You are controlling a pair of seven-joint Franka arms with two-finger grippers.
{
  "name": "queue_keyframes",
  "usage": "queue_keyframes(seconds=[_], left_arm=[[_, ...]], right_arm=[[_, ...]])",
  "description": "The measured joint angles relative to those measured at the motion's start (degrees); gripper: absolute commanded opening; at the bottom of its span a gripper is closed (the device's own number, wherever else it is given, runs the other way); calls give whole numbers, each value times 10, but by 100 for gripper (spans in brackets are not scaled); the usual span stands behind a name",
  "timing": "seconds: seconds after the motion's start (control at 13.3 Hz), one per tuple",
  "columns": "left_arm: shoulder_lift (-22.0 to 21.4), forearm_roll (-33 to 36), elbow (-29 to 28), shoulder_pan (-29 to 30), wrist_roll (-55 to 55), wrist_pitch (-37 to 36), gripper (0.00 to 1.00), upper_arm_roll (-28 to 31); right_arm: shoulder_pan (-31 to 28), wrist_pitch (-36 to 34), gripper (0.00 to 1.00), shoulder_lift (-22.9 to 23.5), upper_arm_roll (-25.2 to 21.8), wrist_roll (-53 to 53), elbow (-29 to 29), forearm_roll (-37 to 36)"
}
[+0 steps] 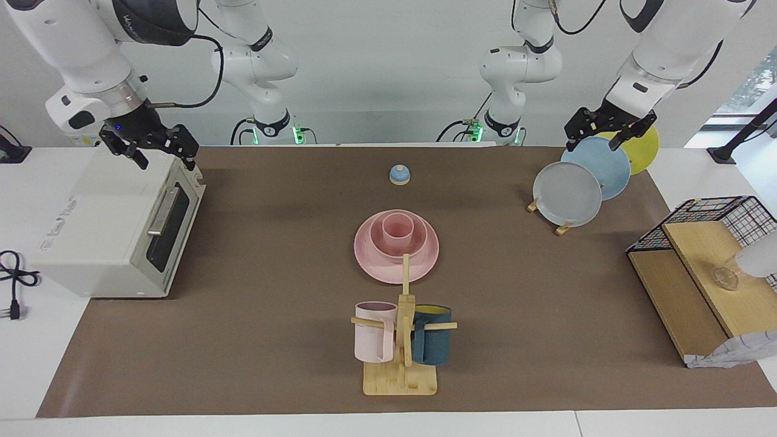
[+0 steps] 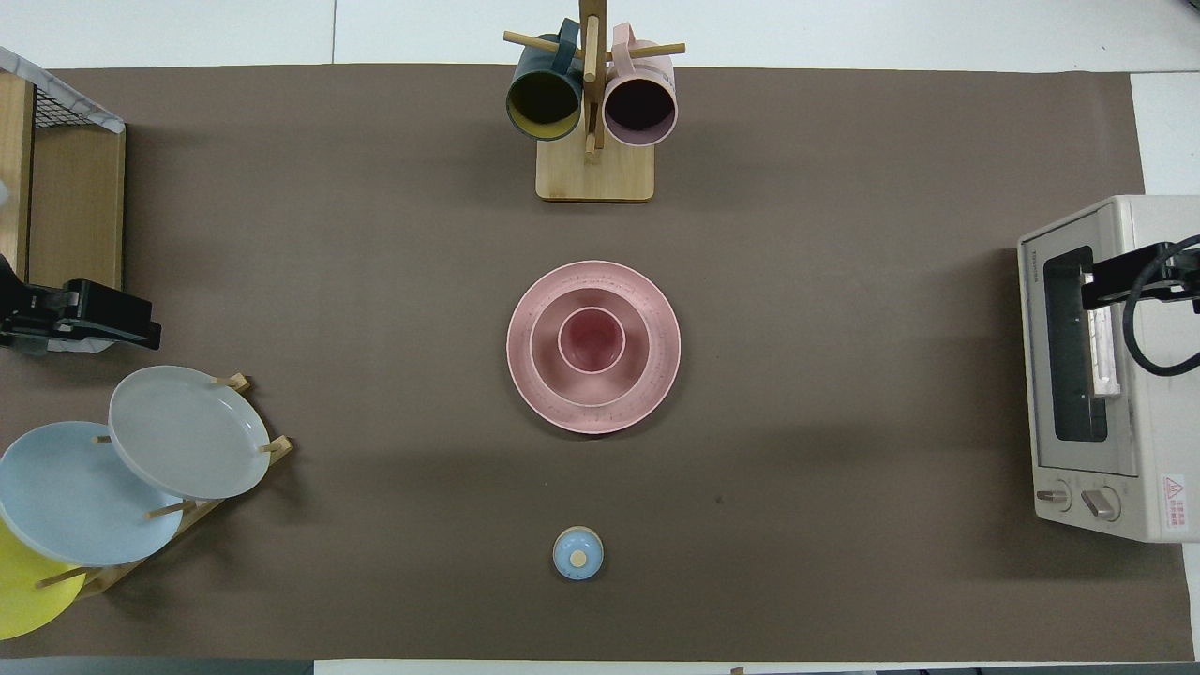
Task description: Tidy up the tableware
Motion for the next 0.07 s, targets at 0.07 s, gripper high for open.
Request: queue_keyframes(seconds=[0.07], left_arm=[[0,0,0,1,0,2,100,0]], right_arm=[[0,0,100,0,0,0,0,0]])
